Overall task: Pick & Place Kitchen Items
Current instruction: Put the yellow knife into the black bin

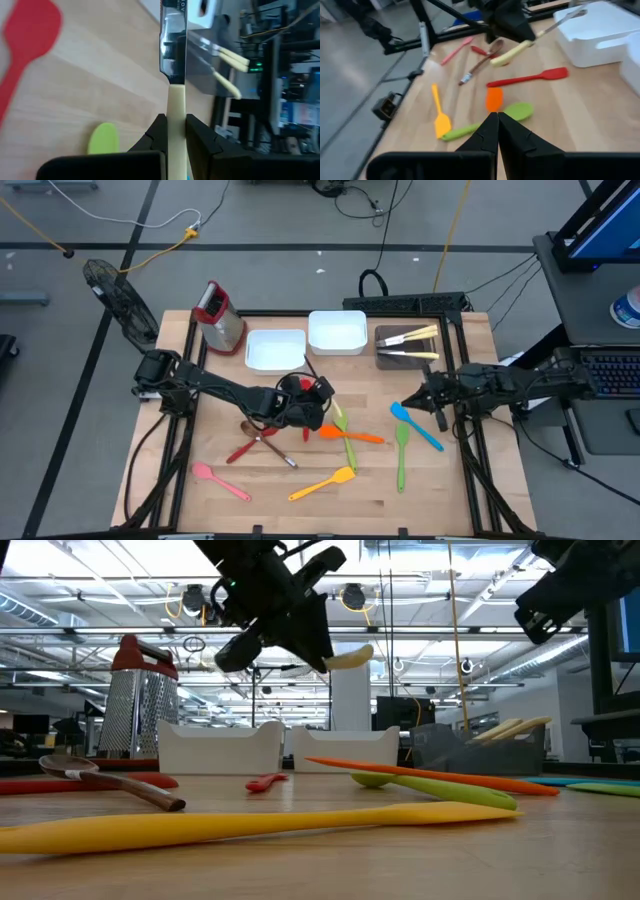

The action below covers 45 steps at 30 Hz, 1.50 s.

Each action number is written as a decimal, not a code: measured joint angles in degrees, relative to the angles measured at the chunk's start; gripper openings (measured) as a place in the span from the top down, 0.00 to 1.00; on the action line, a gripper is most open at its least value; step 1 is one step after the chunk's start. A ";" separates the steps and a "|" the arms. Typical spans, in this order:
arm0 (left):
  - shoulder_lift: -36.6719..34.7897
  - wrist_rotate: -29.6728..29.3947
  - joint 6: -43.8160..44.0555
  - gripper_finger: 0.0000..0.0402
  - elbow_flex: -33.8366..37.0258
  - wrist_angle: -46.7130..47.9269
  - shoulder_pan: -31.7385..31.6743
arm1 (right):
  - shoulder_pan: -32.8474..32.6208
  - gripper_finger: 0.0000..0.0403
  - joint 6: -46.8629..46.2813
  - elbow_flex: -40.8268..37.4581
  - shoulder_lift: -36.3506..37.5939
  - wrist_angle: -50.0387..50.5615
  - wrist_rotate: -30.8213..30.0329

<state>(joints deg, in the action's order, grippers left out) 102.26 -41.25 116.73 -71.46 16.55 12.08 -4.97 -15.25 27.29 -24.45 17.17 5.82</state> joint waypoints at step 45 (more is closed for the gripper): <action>0.07 -6.26 -24.07 0.93 -0.07 -24.17 0.49 | 17.46 0.37 -23.24 0.02 -30.89 -38.88 23.83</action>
<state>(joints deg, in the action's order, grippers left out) 102.32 -47.51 92.66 -71.53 -7.62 12.57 12.48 -38.49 27.31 -55.34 -21.71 29.65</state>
